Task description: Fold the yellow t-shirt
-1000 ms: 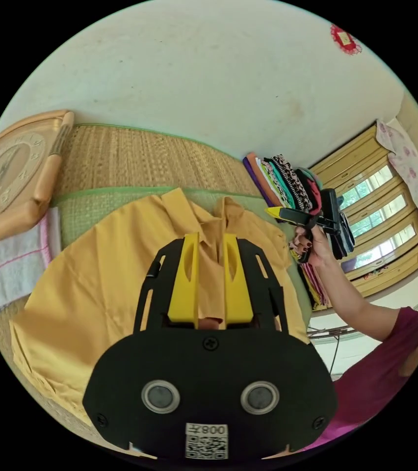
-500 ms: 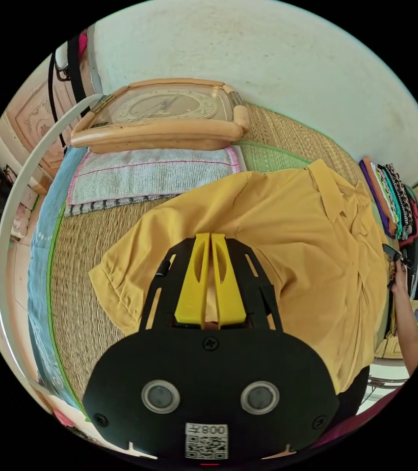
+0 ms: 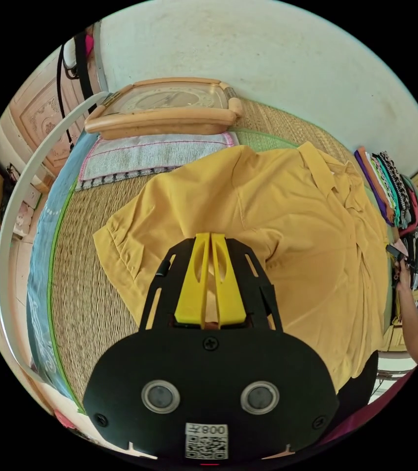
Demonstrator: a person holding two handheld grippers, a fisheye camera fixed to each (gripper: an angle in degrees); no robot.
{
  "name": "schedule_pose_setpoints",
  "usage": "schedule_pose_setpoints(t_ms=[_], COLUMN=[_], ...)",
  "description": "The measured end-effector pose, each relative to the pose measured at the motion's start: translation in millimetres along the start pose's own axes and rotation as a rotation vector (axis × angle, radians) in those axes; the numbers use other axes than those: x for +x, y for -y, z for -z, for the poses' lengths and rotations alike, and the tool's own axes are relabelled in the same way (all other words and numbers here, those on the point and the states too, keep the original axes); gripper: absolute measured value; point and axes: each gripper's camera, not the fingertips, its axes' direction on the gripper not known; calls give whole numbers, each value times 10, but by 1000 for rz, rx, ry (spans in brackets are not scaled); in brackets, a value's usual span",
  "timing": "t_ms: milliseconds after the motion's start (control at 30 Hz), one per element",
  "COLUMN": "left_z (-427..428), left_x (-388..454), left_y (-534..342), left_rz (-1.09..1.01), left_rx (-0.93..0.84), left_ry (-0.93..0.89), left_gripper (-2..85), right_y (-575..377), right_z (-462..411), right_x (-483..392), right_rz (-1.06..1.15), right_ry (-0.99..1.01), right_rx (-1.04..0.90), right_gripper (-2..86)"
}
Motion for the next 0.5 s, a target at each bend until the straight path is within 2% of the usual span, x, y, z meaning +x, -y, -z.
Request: schedule_pose_setpoints(t_ms=[133,333,500], left_z=[102,383,198], left_x=[-176,-209,-11], left_y=[-62,-95,180], left_rz=[64,47,-49], left_rx=[-1,136,81], left_ry=[-6,-162,-151], left_gripper=[3,3,3], right_y=[6,8,573], right_z=[10,197,36], right_x=[55,-289,-799], right_rz=[-15,57,143], right_ry=[25,38,126], right_rx=[-13,66,88], right_gripper=[1,1,2])
